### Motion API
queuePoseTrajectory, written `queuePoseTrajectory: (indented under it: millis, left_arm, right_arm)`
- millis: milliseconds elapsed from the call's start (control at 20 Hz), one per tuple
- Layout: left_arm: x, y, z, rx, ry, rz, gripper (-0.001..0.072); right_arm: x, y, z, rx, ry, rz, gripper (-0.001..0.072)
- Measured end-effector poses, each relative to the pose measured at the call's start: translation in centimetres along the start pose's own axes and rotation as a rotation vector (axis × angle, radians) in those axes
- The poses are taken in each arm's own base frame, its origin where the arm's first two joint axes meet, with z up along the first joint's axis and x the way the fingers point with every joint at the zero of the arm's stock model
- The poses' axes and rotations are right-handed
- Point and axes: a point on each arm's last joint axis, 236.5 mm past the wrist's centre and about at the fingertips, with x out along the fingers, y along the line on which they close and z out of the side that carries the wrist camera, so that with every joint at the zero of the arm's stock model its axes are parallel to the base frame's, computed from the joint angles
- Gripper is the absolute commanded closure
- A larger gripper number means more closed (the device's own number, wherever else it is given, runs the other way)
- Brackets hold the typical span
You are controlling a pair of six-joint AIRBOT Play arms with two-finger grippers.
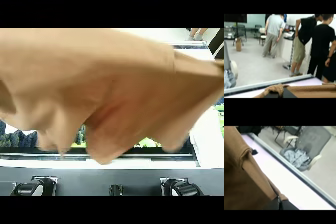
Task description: Fold the shirts.
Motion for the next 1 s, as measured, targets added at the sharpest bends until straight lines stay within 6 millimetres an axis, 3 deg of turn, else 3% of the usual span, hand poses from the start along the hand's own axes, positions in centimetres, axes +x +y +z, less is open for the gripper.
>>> queuePoseTrajectory:
  millis: [200, 350, 450, 700, 850, 1000]
  left_arm:
    - [1.7, 2.1, -2.4, -0.027, 0.095, 0.049, 0.0678]
    - [6.0, 5.3, -6.7, -0.097, 0.229, 0.085, 0.0676]
    - [10.1, 8.4, -12.4, -0.167, 0.374, 0.112, 0.0676]
    - [19.4, 15.9, -31.2, -0.367, 0.73, 0.186, 0.0676]
    - [22.5, 17.7, -41.3, -0.507, 0.877, 0.195, 0.0675]
    - [23.2, 17.4, -48.3, -0.638, 0.992, 0.181, 0.0667]
  right_arm:
    - [2.8, -1.9, -2.5, 0.007, 0.108, -0.026, 0.0669]
    - [9.6, -4.2, -6.1, 0.04, 0.234, -0.013, 0.0667]
    - [15.8, -5.4, -9.9, 0.072, 0.333, 0.015, 0.0667]
    - [32.2, -6.0, -23.0, 0.213, 0.511, 0.06, 0.0666]
    - [37.8, -4.2, -29.9, 0.332, 0.581, 0.084, 0.0667]
    - [40.2, -1.7, -34.1, 0.425, 0.642, 0.134, 0.0663]
